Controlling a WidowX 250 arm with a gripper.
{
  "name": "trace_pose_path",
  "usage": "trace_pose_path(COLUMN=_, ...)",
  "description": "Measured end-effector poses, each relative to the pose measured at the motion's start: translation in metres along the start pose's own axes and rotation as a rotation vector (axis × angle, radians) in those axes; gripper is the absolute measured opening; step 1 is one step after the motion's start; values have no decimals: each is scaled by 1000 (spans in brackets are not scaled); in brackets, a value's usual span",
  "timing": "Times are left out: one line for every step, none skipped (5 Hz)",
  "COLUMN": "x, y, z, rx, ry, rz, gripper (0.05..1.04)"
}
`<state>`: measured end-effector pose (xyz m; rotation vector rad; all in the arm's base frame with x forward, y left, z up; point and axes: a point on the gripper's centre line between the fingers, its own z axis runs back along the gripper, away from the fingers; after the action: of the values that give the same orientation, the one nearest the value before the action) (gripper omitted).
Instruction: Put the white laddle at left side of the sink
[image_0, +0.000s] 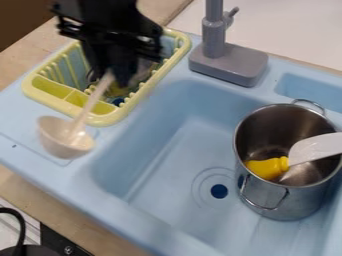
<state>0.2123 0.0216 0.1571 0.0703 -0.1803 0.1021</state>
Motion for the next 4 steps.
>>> trace_pose_path(x=10, y=-25, z=-3, rx=-32, ry=-64, rz=-65, gripper=236)
trace_pose_path(x=17, y=-41, z=-10, rx=-26, ry=-106, rz=-91, gripper=236)
trace_pose_path(x=21, y=-51, z=-21, rx=-1, ry=-158, rz=-62, gripper=236)
trace_pose_path(x=26, y=-56, z=-32, rx=10, ry=-177, rz=-54, gripper=236)
